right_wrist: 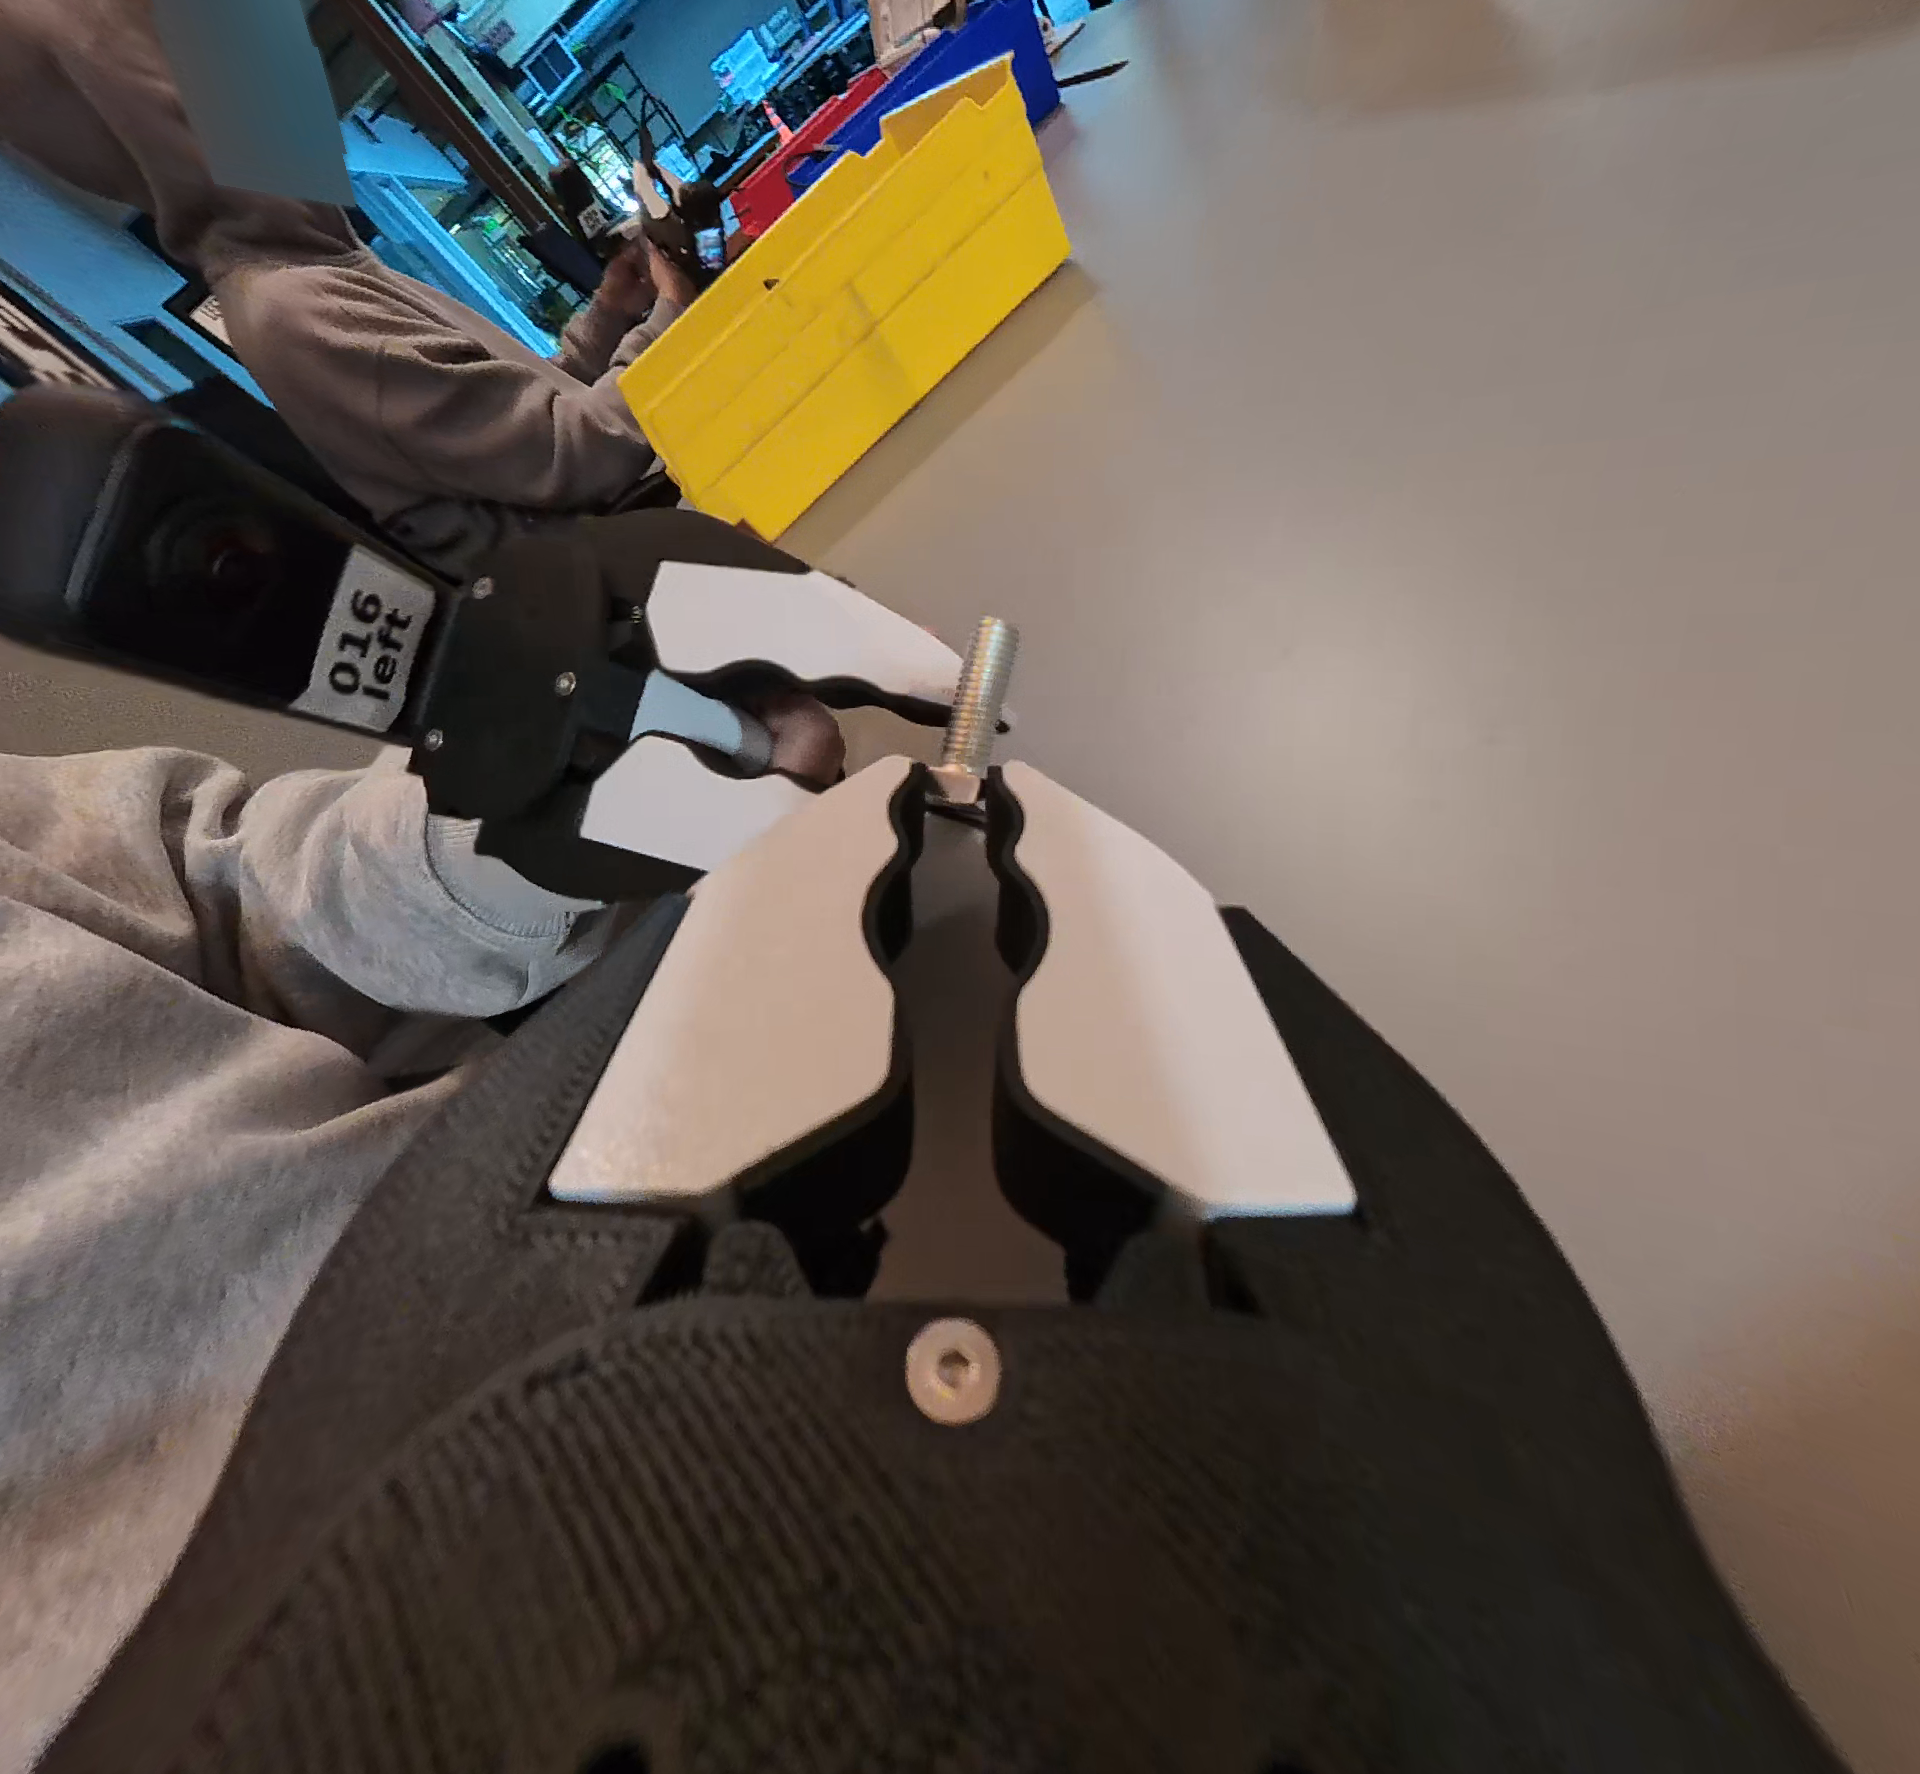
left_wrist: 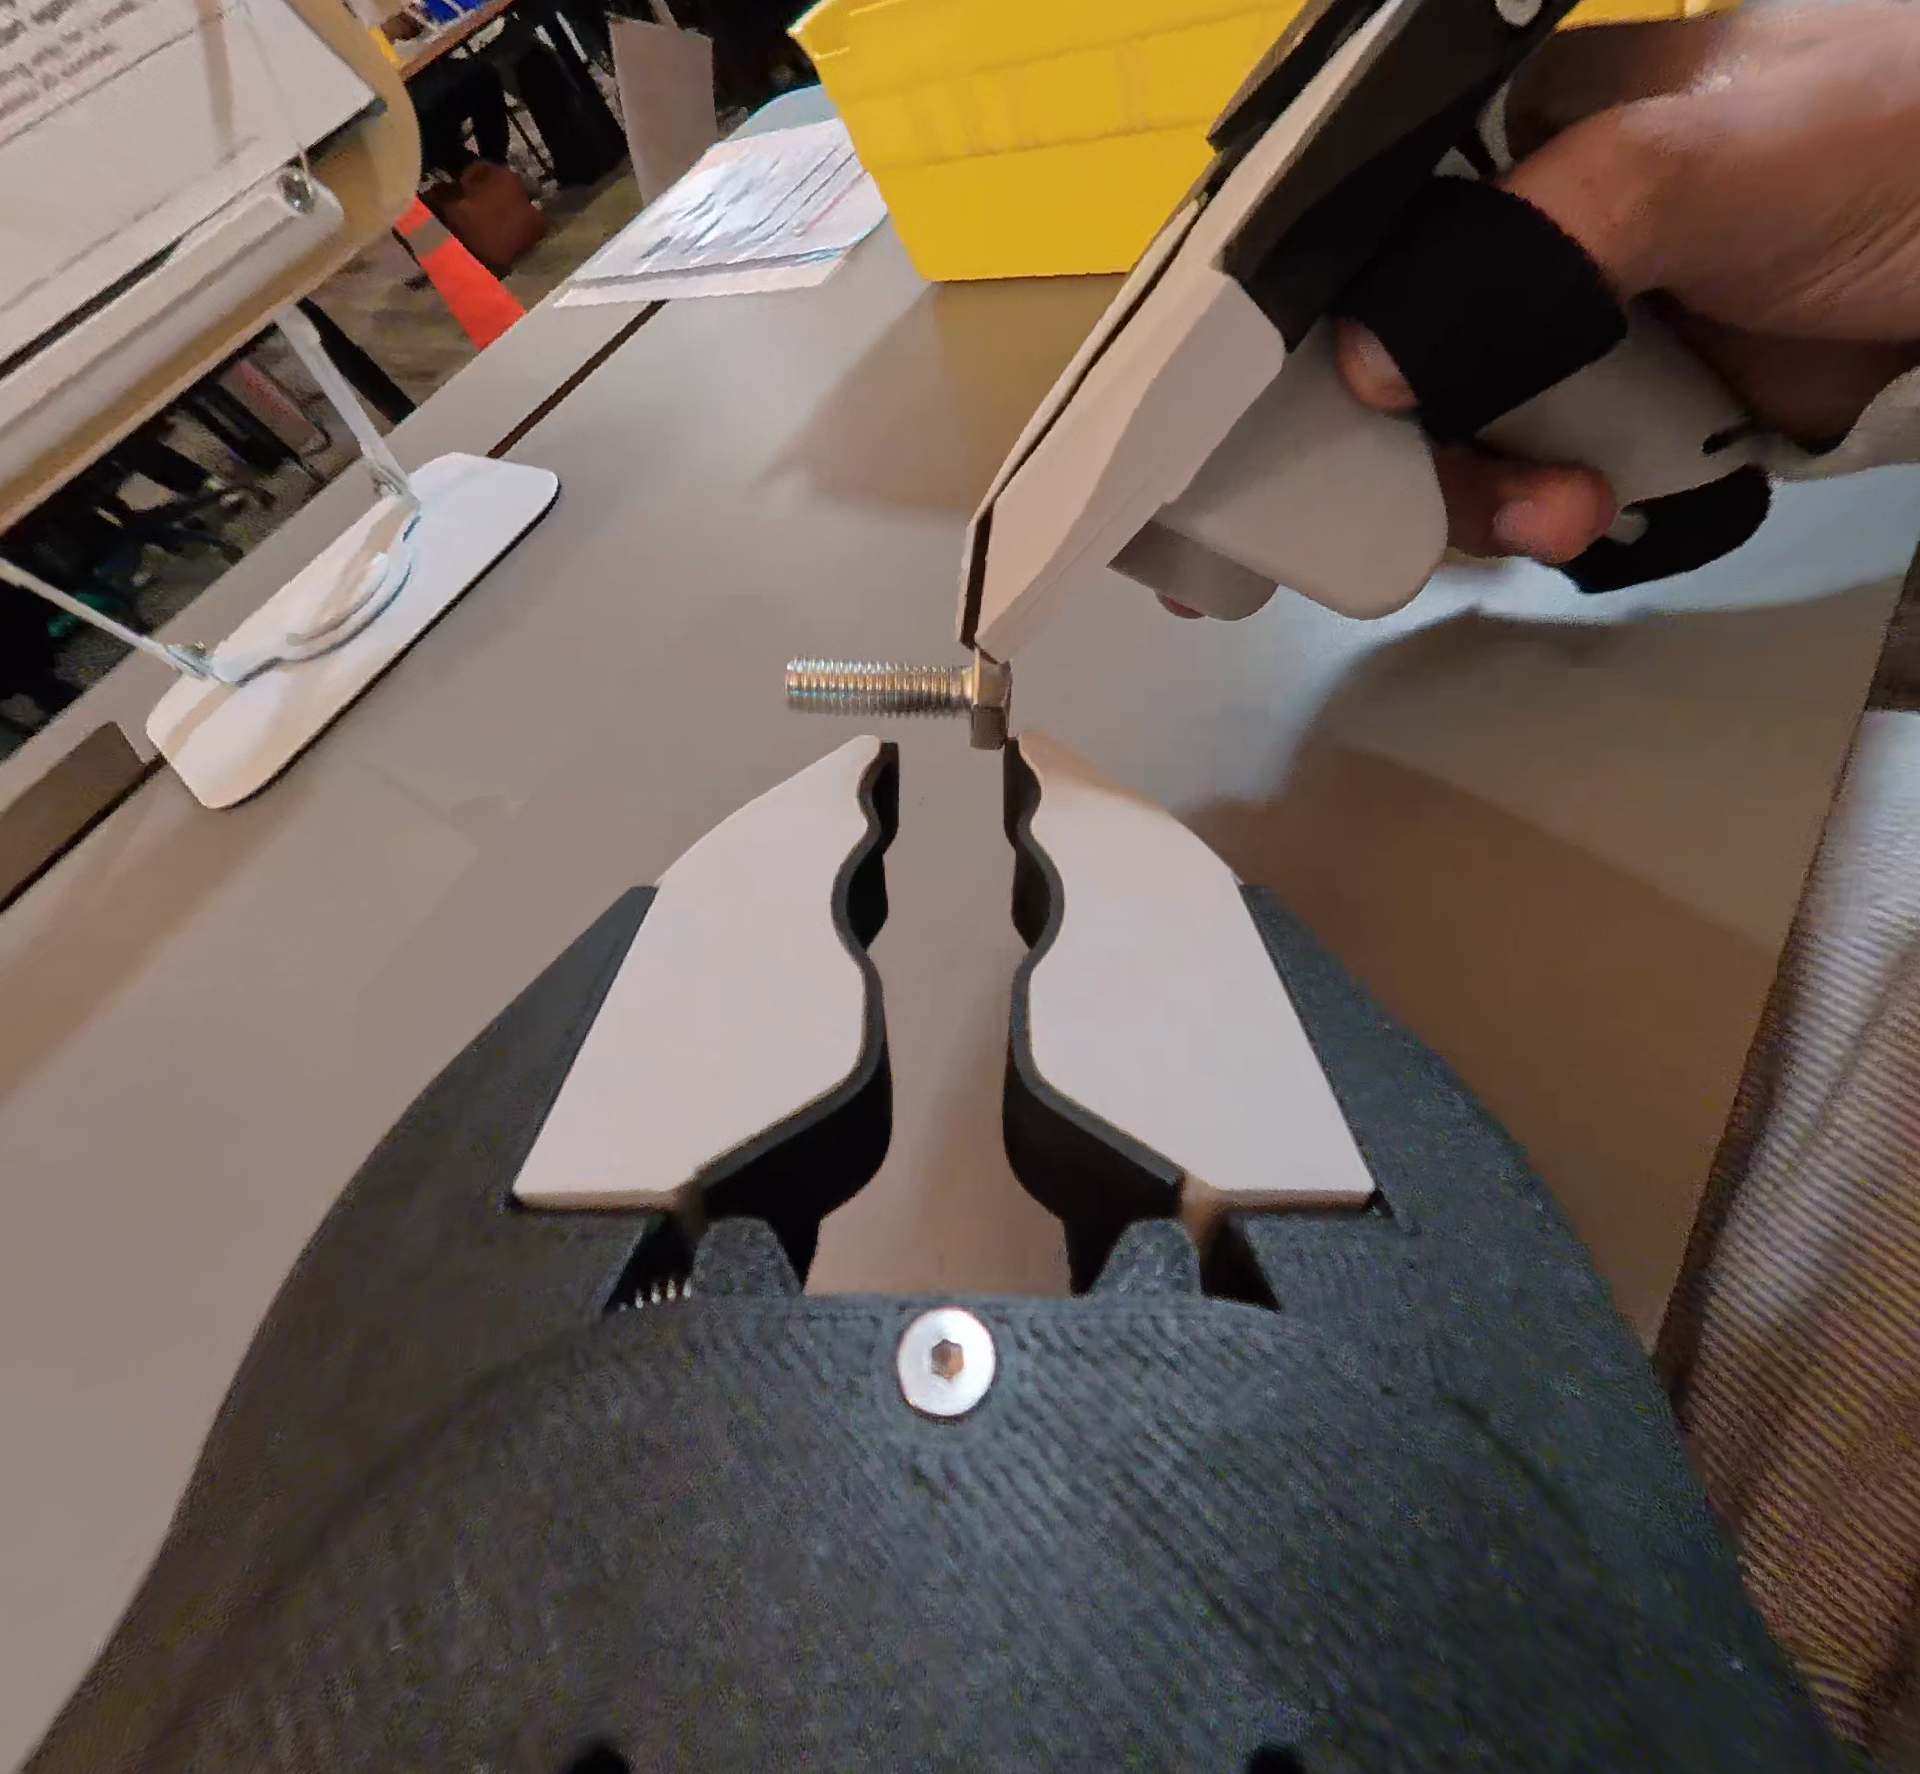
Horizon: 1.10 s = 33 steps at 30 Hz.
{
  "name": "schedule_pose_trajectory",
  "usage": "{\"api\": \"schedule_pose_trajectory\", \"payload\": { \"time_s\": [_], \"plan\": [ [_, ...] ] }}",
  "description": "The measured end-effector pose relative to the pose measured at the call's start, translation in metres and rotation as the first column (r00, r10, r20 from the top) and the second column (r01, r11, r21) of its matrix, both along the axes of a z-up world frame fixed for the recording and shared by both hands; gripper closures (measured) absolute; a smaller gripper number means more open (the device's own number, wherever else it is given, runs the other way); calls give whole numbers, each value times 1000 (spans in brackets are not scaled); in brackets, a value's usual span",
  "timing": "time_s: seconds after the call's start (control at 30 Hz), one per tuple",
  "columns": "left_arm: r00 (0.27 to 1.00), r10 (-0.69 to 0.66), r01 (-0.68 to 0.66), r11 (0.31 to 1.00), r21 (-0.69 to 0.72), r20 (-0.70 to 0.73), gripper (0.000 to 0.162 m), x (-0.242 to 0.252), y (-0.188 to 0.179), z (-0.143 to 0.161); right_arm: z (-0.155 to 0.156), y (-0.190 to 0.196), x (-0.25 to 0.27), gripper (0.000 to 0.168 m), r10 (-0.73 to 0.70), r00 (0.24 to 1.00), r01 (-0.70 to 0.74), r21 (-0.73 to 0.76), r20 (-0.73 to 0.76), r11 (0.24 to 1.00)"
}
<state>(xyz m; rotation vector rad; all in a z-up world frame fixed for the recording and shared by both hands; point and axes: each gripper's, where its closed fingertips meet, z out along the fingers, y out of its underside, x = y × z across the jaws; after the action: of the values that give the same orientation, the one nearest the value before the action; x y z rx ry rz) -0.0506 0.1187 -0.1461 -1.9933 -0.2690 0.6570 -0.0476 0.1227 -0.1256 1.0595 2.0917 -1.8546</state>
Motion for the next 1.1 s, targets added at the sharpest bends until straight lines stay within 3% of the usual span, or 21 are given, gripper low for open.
{"api": "schedule_pose_trajectory", "payload": {
  "time_s": [0.2, 0.43, 0.67, 0.7, 0.8, 0.83, 1.1],
  "plan": [
    [980, -52, 15, 982, 190, 191, 138, 7, -9, 8, 10, -12, -3, 158, 45, 999, -46, -64, -20, 997],
    [909, -139, -57, 893, 447, 394, 142, 5, -22, 26, 12, -28, -2, 159, 111, 994, -112, -83, -19, 990],
    [931, -169, 3, 890, 457, 323, 144, 9, -27, 33, 13, -34, 4, 159, 185, 982, -178, -149, 30, 973],
    [930, -176, 8, 887, 461, 322, 144, 9, -27, 33, 14, -35, 6, 167, 203, 979, -195, -159, 32, 968],
    [929, -200, 29, 878, 478, 311, 149, 11, -26, 36, 9, -38, 8, 168, 206, 978, -202, -118, 19, 972],
    [932, -208, 40, 873, 486, 297, 162, 13, -25, 38, 10, -39, 10, 168, 211, 977, -210, -109, 4, 972],
    [930, -219, 49, 870, 491, 295, 162, 13, -20, 41, 5, -42, 15, 168, 204, 979, -205, -51, -21, 978]
  ]
}}
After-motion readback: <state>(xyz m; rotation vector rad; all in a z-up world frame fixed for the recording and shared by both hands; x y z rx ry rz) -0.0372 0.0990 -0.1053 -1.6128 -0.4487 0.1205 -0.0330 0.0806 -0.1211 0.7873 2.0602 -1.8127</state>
